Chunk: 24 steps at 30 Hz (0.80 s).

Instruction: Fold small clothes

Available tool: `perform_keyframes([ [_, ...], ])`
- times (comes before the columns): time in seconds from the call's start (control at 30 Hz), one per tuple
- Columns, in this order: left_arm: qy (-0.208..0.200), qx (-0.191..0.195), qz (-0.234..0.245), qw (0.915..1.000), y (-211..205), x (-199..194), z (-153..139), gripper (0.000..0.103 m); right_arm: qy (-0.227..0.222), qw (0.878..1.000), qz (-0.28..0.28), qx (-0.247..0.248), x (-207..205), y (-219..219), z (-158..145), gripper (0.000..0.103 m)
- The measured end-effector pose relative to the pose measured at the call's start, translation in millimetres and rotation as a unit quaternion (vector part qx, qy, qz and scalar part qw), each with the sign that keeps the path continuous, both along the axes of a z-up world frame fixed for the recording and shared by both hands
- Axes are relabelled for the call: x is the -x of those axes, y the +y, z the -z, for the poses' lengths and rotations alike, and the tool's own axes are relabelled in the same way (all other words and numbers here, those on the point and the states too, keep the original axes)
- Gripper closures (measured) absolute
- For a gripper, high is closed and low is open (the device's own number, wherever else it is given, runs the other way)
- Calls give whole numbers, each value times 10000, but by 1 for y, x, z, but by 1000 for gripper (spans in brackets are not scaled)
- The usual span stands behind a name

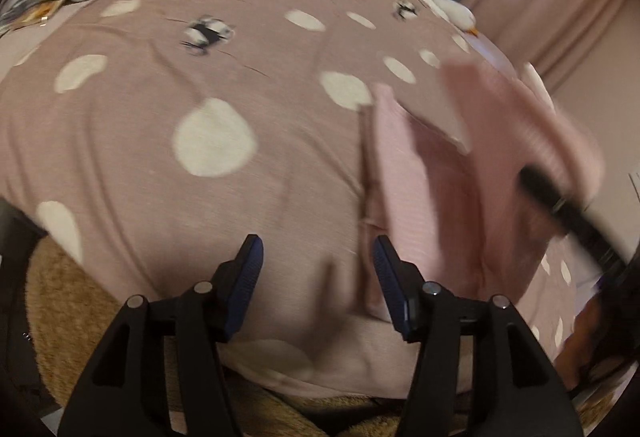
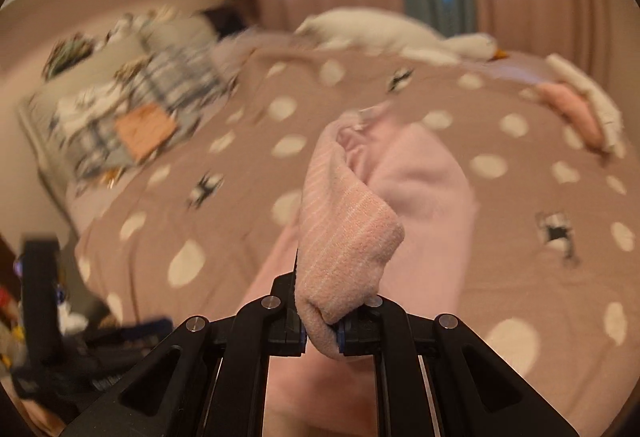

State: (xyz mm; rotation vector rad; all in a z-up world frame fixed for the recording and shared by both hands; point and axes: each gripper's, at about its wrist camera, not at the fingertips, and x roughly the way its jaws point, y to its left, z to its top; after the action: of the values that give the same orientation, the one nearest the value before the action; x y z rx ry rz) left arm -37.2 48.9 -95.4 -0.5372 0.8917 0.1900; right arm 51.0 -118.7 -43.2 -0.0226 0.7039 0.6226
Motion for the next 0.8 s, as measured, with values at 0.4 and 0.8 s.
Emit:
perform_keyframes([
  [0.4, -12, 116, -189, 9998, 20, 7, 2, 45, 717, 9959, -551, 93, 13, 32, 35, 91],
  [0.8, -149, -2, 117, 9998, 15, 2, -16, 42, 1087, 9927, -524, -12, 15, 27, 46, 69],
])
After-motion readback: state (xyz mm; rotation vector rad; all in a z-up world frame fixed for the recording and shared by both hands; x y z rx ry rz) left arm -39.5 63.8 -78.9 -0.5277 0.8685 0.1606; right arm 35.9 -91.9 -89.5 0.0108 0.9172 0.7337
